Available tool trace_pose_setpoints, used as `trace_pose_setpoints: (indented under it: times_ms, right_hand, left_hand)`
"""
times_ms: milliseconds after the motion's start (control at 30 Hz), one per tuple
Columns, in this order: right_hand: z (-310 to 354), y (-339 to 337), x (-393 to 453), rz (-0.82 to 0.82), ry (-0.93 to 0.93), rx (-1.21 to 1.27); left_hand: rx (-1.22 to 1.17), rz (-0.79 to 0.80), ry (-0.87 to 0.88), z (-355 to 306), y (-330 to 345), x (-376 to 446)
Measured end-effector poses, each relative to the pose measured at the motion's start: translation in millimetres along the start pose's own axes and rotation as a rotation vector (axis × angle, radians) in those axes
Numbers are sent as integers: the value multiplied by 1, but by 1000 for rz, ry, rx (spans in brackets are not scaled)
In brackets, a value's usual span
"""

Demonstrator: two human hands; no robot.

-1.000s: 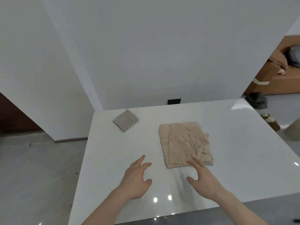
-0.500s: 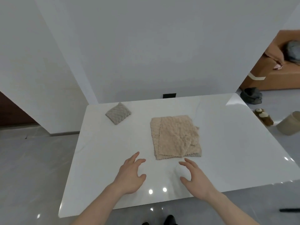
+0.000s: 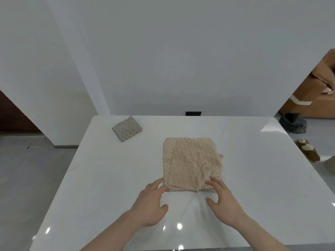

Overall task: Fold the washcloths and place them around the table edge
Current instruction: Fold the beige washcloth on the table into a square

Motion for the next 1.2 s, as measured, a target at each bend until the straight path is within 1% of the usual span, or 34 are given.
trace_pose_setpoints:
  times_ms: [100, 200, 233, 367, 433, 500, 633, 900, 1067, 1200]
  right_hand:
    - [-39, 10, 49, -72, -66, -38]
    - [-83, 36, 83, -146, -120, -49]
    - [-93, 45, 88, -201, -153, -72]
    - [-108, 67, 87, -429, -262, -192]
    - [-111, 67, 86, -499, -307, -172]
    - [-111, 67, 85, -534, -354, -181]
    - [-108, 69, 80, -586, -417, -199]
    - [-111, 61, 68, -691, -443, -137]
    - [-118, 58, 61, -713, -406, -91]
    - [-112, 57, 54, -728, -434, -93]
  left_hand:
    - [-24, -61, 56, -4, 27, 56]
    - [23, -143, 171, 0, 67, 107]
    - [41, -202, 206, 2, 81, 118]
    - [69, -542, 303, 13, 108, 129]
    - [57, -615, 348, 14, 111, 130]
    - [81, -663, 380, 16, 112, 129]
    - [82, -684, 378, 17, 112, 125]
    - [13, -728, 281, 20, 103, 110]
    - [82, -780, 222, 19, 107, 98]
    - [125, -798, 156, 23, 114, 85]
Point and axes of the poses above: each hand's wrist, its own x-axis towards the middle knuckle, its own y-axis out of the palm, z = x × y, the point moved 10 cm from there along x, towards the middle knuckle, and after that the axes turned 7 degrees about -y, right-handed, at the moved point
